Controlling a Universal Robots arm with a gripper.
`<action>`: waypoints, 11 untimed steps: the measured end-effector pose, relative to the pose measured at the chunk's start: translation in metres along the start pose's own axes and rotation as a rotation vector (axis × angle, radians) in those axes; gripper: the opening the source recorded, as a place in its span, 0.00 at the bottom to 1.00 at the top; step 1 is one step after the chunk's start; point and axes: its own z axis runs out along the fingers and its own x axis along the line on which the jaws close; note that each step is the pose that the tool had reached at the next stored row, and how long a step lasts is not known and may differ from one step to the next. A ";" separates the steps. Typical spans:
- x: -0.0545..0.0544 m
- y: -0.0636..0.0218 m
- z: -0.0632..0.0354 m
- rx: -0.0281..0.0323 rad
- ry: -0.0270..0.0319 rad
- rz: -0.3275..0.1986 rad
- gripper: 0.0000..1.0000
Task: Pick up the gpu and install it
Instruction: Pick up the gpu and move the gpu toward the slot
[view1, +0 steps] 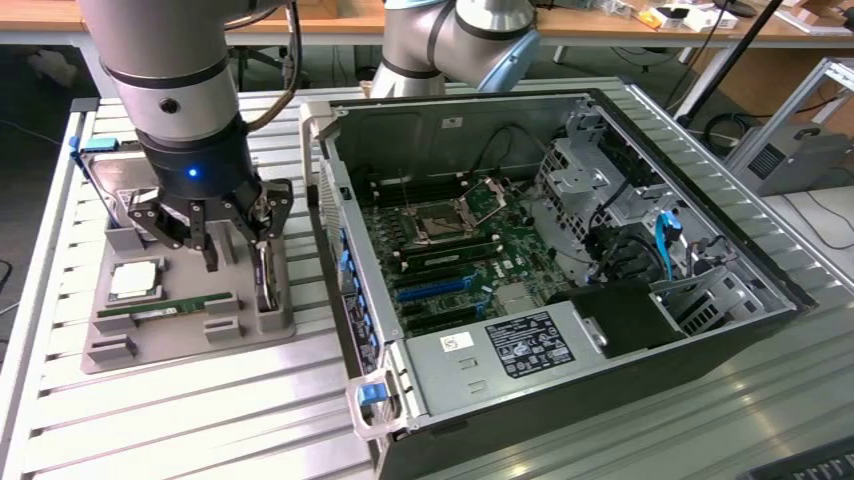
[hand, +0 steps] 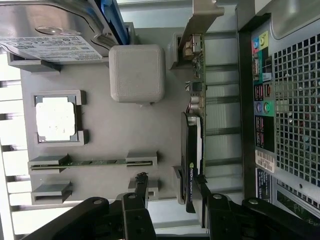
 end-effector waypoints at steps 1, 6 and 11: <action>0.000 -0.0001 -0.0027 0.0003 -0.0001 0.000 0.48; -0.005 0.0001 -0.0100 0.0010 0.0046 0.000 0.48; -0.018 0.0011 -0.0084 0.0022 0.0202 -0.001 0.48</action>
